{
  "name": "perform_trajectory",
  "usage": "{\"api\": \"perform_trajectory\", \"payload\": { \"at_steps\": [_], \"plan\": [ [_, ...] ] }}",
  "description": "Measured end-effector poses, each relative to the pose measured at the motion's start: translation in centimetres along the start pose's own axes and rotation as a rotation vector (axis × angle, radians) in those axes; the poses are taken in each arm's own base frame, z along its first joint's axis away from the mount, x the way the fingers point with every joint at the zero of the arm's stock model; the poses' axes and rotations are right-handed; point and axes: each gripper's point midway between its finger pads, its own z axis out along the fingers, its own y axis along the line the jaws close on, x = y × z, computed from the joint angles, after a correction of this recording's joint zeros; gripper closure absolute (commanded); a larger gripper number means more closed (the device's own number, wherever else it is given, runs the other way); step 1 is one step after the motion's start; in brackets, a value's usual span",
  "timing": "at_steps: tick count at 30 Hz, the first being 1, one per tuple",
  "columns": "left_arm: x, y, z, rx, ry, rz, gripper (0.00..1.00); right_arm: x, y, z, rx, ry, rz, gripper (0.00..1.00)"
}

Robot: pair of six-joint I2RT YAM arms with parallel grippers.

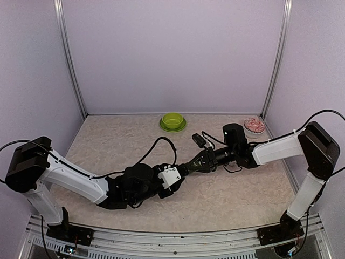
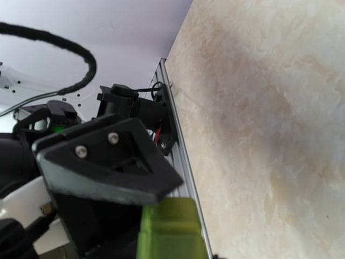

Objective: Sort the pills into containers
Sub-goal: Open the lid of the pill container.

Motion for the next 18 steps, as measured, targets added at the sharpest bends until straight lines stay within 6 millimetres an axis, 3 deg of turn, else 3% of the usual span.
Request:
{"api": "perform_trajectory", "payload": {
  "at_steps": [6,18],
  "plan": [
    [-0.6,0.5,-0.1,-0.026,-0.025,-0.025,0.40,0.0,0.0,0.0,0.002,-0.001,0.001,0.90],
    [0.5,0.4,-0.4,-0.035,-0.002,0.050,0.45,0.0,0.0,0.0,0.001,-0.001,0.001,0.90]
  ]
}}
